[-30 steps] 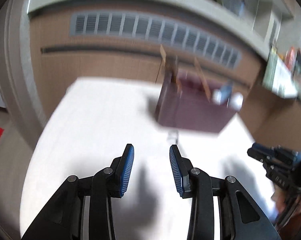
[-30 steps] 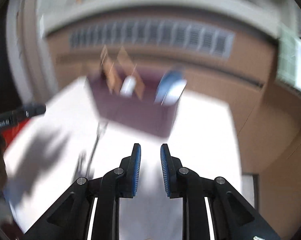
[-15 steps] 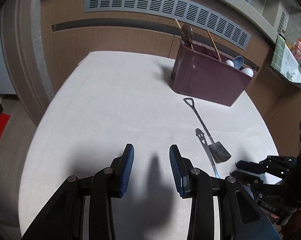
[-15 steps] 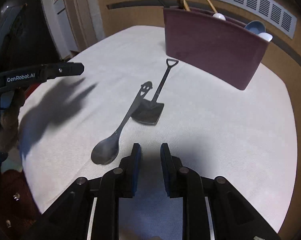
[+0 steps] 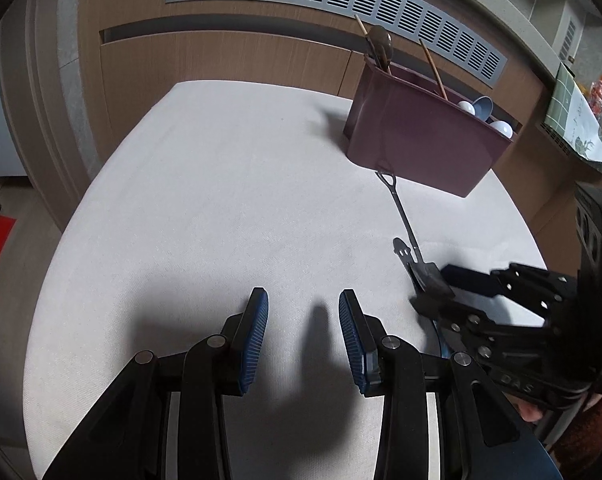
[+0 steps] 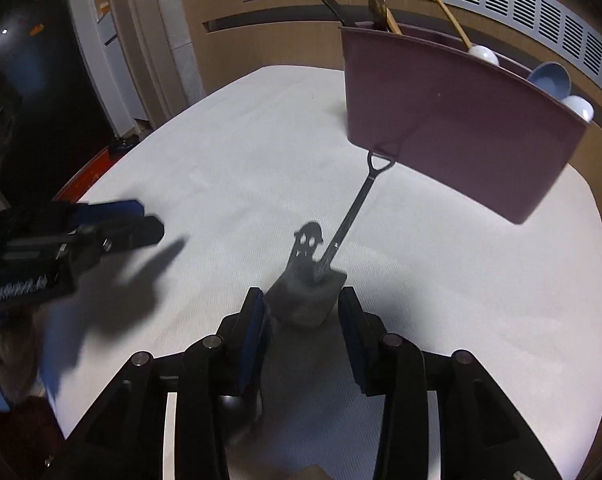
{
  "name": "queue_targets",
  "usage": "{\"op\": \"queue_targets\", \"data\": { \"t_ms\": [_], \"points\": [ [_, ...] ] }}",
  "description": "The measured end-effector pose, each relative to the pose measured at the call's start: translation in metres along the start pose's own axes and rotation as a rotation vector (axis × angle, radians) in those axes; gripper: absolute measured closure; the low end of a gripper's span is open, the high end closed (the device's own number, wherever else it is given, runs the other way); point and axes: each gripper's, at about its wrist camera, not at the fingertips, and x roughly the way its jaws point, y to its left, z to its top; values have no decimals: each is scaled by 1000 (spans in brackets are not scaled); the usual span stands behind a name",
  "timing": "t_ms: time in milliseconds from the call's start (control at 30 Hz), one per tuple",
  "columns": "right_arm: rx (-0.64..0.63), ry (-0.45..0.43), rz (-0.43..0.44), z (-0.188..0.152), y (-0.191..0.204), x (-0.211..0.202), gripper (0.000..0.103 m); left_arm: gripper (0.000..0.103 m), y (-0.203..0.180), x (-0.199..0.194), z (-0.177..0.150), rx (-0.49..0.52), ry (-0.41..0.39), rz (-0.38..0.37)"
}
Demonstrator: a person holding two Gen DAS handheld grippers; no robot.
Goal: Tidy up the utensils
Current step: 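Grasp the metal shovel spoon with the right tool while the left tool approaches the smiley spoon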
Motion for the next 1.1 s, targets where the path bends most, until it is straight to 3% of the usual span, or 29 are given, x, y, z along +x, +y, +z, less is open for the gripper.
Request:
{"op": "queue_targets", "data": {
  "t_ms": [133, 267, 367, 467, 667, 767, 900, 1100],
  "points": [
    [40, -9, -10, 4, -3, 2, 68, 65, -1, 1, -2, 10, 9, -3],
    [76, -29, -45, -15, -19, -17, 75, 65, -7, 0, -5, 29, 14, -10],
    [107, -40, -138, -40, -38, -35, 75, 65, -17, 1, -7, 56, 20, -29],
    [141, -47, -211, -64, -56, -51, 75, 65, -39, 1, -11, 119, 33, -83],
    [179, -48, -203, -93, -65, -72, 74, 65, -91, -4, -30, 269, 51, -177],
    [186, -72, -217, -103, -58, -78, 73, 65, -119, -1, -43, 364, 35, -142],
    [216, -33, -241, -102, -53, -81, 72, 65, -137, 10, -52, 468, 48, -33],
    [233, -72, -202, -113, -57, -87, 67, 65, -108, 9, -48, 408, 37, 12]
  ]
}}
